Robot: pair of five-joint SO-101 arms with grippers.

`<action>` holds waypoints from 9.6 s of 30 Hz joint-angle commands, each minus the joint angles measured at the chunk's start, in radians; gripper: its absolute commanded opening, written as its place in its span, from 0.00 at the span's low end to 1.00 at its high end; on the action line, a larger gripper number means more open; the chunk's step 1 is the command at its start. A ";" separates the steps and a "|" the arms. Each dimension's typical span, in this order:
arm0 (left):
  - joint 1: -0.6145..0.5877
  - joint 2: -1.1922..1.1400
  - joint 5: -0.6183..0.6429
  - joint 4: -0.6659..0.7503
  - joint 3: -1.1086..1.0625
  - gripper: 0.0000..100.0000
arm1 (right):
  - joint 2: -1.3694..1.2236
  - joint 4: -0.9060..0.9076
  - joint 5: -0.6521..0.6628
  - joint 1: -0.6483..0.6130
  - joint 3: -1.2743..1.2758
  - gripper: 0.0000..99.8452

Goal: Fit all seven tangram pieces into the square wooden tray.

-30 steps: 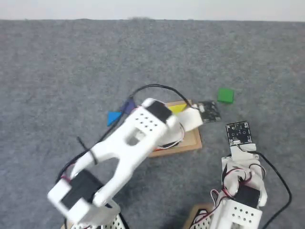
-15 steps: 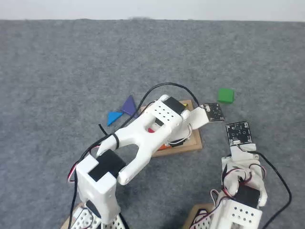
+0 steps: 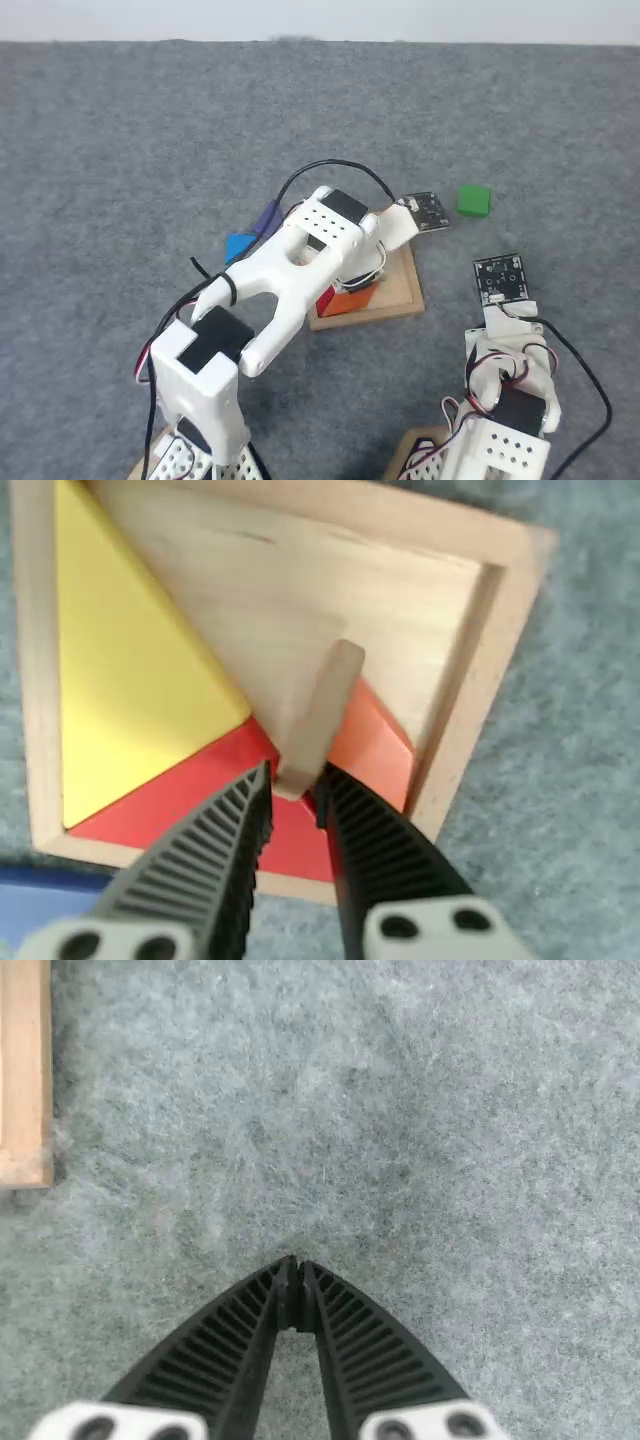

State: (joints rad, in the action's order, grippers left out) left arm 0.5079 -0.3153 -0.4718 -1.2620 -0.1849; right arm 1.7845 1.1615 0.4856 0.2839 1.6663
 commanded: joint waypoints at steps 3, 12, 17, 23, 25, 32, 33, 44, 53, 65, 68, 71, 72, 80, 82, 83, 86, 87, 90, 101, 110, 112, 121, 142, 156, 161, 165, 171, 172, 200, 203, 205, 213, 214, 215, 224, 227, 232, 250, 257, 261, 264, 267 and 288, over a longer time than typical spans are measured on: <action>-0.011 0.017 0.020 0.034 0.053 0.08 | -0.008 -0.018 0.012 0.002 0.014 0.01; -0.011 0.018 0.023 -0.025 0.101 0.07 | -0.008 -0.018 0.012 0.002 0.014 0.01; -0.011 0.017 0.028 -0.060 0.170 0.07 | -0.008 -0.018 0.012 0.002 0.014 0.01; -0.002 -0.011 0.138 0.089 0.165 0.08 | -0.008 -0.018 0.012 0.002 0.014 0.01; 0.003 -0.031 0.158 0.124 0.165 0.08 | -0.008 -0.018 0.012 0.002 0.014 0.01; 0.009 -0.097 0.169 0.147 0.165 0.08 | -0.008 -0.018 0.012 0.002 0.014 0.01; 0.008 -0.100 0.169 0.147 0.165 0.08 | -0.008 -0.018 0.012 0.002 0.014 0.01; -0.003 -0.157 0.135 0.101 0.159 0.07 | -0.008 -0.019 0.012 0.002 0.014 0.01; -0.009 -0.074 0.115 0.084 0.113 0.07 | -0.008 -0.019 0.012 0.002 0.014 0.01; 0.066 0.031 0.180 0.193 0.082 0.08 | -0.008 -0.019 0.012 0.002 0.014 0.01; 0.091 -0.014 0.180 0.218 0.084 0.08 | -0.008 -0.019 0.012 0.002 0.014 0.01; 0.078 -0.074 0.176 0.219 0.084 0.07 | -0.008 -0.019 0.012 0.002 0.014 0.01; 0.064 -0.086 0.175 0.216 0.082 0.07 | -0.008 -0.019 0.012 0.002 0.014 0.01; 0.009 -0.068 0.137 0.169 0.022 0.07 | -0.008 -0.019 0.012 0.002 0.014 0.01; 0.015 -0.043 0.127 0.175 -0.010 0.07 | -0.008 -0.019 0.012 0.002 0.014 0.01; 0.017 -0.029 0.129 0.186 -0.024 0.07 | -0.008 -0.019 0.012 0.002 0.014 0.01; 0.018 0.018 0.130 0.203 -0.050 0.07 | -0.008 -0.019 0.012 0.002 0.014 0.01; 0.018 0.037 0.132 0.201 -0.050 0.07 | -0.008 -0.019 0.012 0.002 0.014 0.01; 0.018 0.112 0.164 0.198 -0.050 0.07 | -0.008 -0.019 0.012 0.002 0.014 0.01; -0.172 0.397 0.293 0.084 -0.048 0.09 | -0.008 -0.019 0.012 0.002 0.014 0.01; -0.496 0.293 0.598 0.098 -0.117 0.17 | -0.008 -0.019 0.011 0.004 0.003 0.01; -0.542 0.276 0.612 0.098 -0.139 0.17 | -0.016 -0.051 0.011 0.005 -0.015 0.01; -0.683 0.242 0.615 0.356 -0.274 0.17 | -0.240 -0.101 0.008 0.005 -0.315 0.10; -0.689 0.241 0.609 0.359 -0.274 0.17 | -2.193 0.234 -0.305 -0.311 -2.008 0.32; -0.689 0.241 0.577 0.359 -0.271 0.17 | -2.695 0.245 -0.453 -0.288 -2.493 0.30; -0.686 0.241 0.577 0.361 -0.269 0.17 | -2.710 0.320 -0.465 -0.286 -2.496 0.14; -0.684 0.241 0.577 0.361 -0.269 0.17 | -2.697 0.357 -0.463 -0.277 -2.532 0.11; -0.687 0.241 0.577 0.361 -0.269 0.17 | -2.649 0.446 -0.454 -0.271 -2.630 0.10; -0.687 0.241 0.577 0.361 -0.269 0.17 | -2.628 0.469 -0.442 -0.275 -2.650 0.10; -0.687 0.239 0.580 0.361 -0.277 0.17 | -1.469 -0.160 0.029 -0.730 -1.046 0.10; -0.689 0.239 0.580 0.361 -0.277 0.17 | -1.518 -0.168 0.118 -0.762 -1.048 0.10; -0.689 0.239 0.580 0.361 -0.277 0.17 | -1.561 -0.166 0.163 -0.773 -1.068 0.10; -0.689 0.239 0.580 0.361 -0.278 0.17 | -1.768 -0.168 0.189 -0.774 -1.198 0.10; -0.689 0.239 0.580 0.361 -0.278 0.17 | -1.788 -0.168 0.189 -0.774 -1.212 0.10; -0.689 0.239 0.580 0.361 -0.278 0.17 | -1.804 -0.168 0.187 -0.774 -1.227 0.10; -0.689 0.239 0.580 0.361 -0.278 0.17 | -1.860 -0.131 0.233 -0.757 -1.320 0.11; -0.689 0.239 0.580 0.361 -0.278 0.17 | -1.863 -0.116 0.250 -0.759 -1.320 0.11; -0.689 0.239 0.580 0.361 -0.278 0.17 | -1.865 -0.114 0.247 -0.757 -1.315 0.13; -0.687 0.239 0.580 0.361 -0.278 0.17 | -1.845 -0.065 0.229 -0.759 -1.326 0.21; -0.687 0.239 0.580 0.361 -0.278 0.17 | -1.567 -0.056 -0.002 -0.685 -1.339 0.10; -0.687 0.239 0.580 0.359 -0.278 0.17 | -1.337 0.007 -0.112 -0.601 -1.238 0.01; -0.687 0.239 0.578 0.359 -0.278 0.17 | -1.168 0.033 -0.130 -0.516 -1.060 0.01; -0.687 0.239 0.578 0.359 -0.278 0.17 | -0.992 0.008 -0.126 -0.401 -0.838 0.01; -0.494 0.035 0.646 0.227 0.010 0.17 | -0.659 -0.217 -0.124 -0.180 -0.262 0.01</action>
State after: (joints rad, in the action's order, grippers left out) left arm -0.0046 -0.1726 0.1281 -0.9306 -0.3659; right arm 1.1017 0.9805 0.3721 0.0890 1.3993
